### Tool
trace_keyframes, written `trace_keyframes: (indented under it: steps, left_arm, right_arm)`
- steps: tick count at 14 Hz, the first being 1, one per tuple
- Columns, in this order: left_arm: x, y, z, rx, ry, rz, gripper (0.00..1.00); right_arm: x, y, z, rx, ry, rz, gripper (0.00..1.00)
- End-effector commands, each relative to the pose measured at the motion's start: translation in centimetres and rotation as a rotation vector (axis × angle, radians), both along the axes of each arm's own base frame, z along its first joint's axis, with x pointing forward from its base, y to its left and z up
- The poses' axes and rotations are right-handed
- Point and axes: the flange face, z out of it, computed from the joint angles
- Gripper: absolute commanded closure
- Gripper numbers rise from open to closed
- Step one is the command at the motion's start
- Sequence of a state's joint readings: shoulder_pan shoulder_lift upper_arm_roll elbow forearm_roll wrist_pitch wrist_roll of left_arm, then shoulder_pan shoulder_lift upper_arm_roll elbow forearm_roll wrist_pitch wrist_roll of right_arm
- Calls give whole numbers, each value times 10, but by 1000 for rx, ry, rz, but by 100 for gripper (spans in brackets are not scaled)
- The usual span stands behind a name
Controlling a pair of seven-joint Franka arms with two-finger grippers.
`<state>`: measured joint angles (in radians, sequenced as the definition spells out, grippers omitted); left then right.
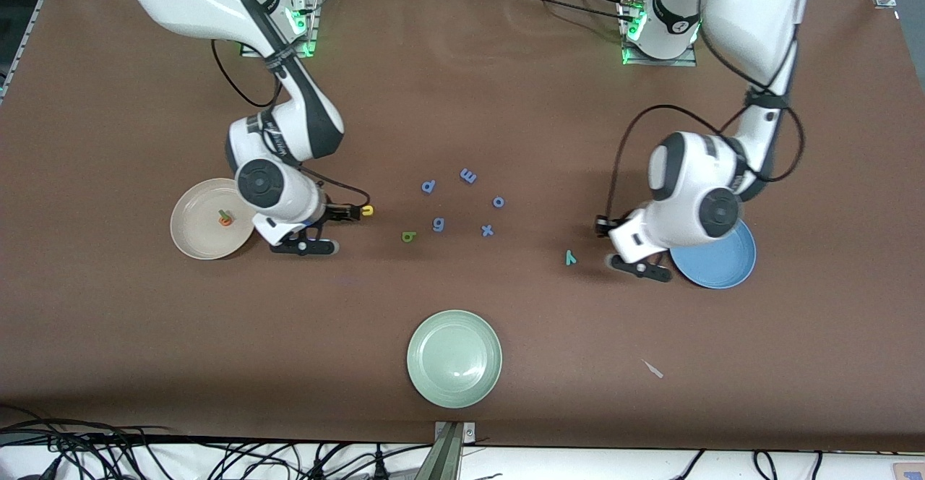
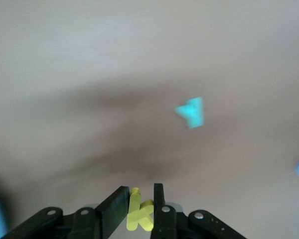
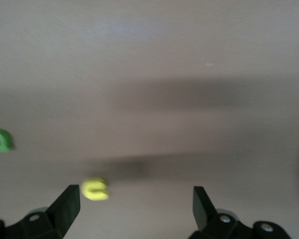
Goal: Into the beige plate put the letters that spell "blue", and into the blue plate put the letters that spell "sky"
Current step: 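Grasp the yellow u with the right gripper while the left gripper drops the k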
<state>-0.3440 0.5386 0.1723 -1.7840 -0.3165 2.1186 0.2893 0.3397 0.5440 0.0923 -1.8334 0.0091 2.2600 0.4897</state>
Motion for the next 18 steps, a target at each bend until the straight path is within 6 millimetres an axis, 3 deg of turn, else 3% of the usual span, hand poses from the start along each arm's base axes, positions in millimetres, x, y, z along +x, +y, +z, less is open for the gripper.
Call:
trace_keyframes:
  steps: [1, 4, 7, 8, 9, 10, 11, 12, 15, 16, 18]
  left_arm:
    - [-2, 63, 0, 15, -15, -153, 95]
    - [2, 132, -2, 25, -35, -254, 95]
    - [3, 157, -8, 41, -38, -288, 92]
    - [3, 158, -12, 43, -31, -290, 85]
    - [3, 158, -12, 44, -33, -290, 70]
    - [5, 158, -12, 49, -44, -290, 39]
    - [6, 160, -11, 60, -54, -291, 25]
    - [6, 160, -11, 59, -53, -292, 22]
    - [10, 149, -6, 55, -66, -295, 20]
    - [10, 127, -7, 37, -69, -303, 20]
    - [12, 60, -21, -70, -82, -259, 20]
  right_arm:
    - [-8, 38, -16, 16, -35, -56, 0]
    - [-22, 40, -42, 32, -66, -55, 0]
    - [-29, 39, -48, 27, -59, -49, 1]
    - [-31, 38, -50, 24, -53, -48, 5]
    - [-34, 37, -51, 20, -47, -46, 9]
    - [-37, 35, -52, 17, -41, -36, 13]
    - [-40, 33, -52, 12, -33, -31, 19]
    - [-42, 32, -49, 11, -30, -29, 24]
    - [-44, 31, -45, 0, -9, -16, 35]
    - [-44, 31, -42, 0, -8, -5, 38]
    - [-44, 31, -42, 2, -8, 2, 44]
